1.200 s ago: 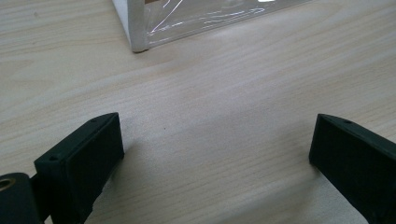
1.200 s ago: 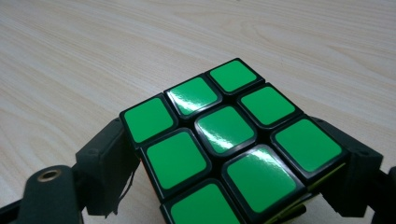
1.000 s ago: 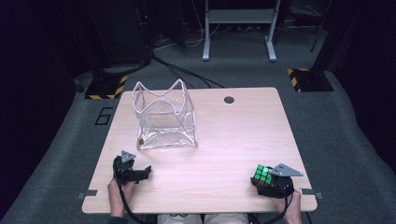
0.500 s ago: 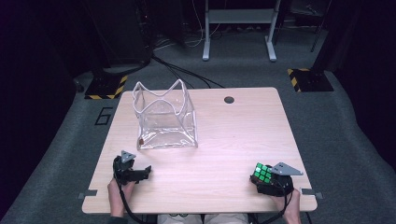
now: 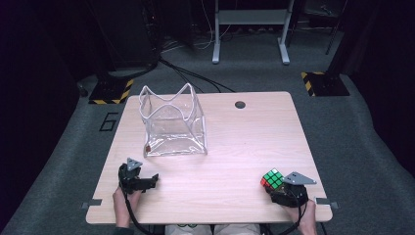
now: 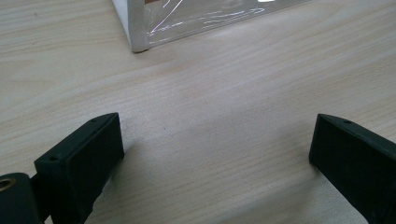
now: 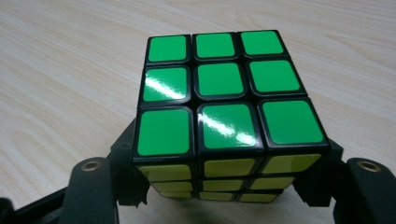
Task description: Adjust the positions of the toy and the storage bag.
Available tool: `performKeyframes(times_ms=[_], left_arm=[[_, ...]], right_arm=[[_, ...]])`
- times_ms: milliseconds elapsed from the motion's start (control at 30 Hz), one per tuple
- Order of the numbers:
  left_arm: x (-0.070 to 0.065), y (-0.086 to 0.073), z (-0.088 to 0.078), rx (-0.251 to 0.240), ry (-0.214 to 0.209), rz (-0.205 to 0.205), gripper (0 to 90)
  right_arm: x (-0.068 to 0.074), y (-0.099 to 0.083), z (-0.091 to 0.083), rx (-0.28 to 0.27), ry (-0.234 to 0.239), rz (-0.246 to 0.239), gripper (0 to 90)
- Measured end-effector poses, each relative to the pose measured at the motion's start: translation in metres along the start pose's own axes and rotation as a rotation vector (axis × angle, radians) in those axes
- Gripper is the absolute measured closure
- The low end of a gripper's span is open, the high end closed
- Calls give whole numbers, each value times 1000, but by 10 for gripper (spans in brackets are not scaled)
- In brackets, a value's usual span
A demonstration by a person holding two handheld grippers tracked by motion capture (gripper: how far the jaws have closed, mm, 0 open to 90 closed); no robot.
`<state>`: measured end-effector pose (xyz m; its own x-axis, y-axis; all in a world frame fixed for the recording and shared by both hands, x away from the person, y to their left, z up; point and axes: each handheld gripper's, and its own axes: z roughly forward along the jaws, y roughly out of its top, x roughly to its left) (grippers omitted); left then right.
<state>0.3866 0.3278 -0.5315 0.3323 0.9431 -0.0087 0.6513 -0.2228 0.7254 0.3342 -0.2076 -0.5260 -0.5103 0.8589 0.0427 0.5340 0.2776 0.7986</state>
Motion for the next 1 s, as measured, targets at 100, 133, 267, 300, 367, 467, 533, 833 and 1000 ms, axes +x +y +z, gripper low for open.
performKeyframes(times_ms=[100,133,267,300,367,467,533,833,1000], left_arm=[[0,0,0,0,0,1,28],[0,0,0,0,0,1,28],[0,0,0,0,0,1,28],[0,0,0,0,0,0,28],[0,0,0,0,0,1,28],[0,0,0,0,0,0,28],[0,0,0,0,0,0,28],[0,0,0,0,0,1,28],[0,0,0,0,0,1,28]], right_arm=[[1,1,1,-2,-8,-1,329],[1,1,1,-1,-10,-1,330],[4,3,2,0,-16,-16,331],[5,4,2,-1,-14,-21,332],[6,7,1,-10,-11,-28,332],[10,14,-2,-23,-3,-34,332],[12,19,-3,-29,-3,-38,332],[24,40,-6,-53,29,-83,332],[31,49,-5,-63,45,-108,332]])
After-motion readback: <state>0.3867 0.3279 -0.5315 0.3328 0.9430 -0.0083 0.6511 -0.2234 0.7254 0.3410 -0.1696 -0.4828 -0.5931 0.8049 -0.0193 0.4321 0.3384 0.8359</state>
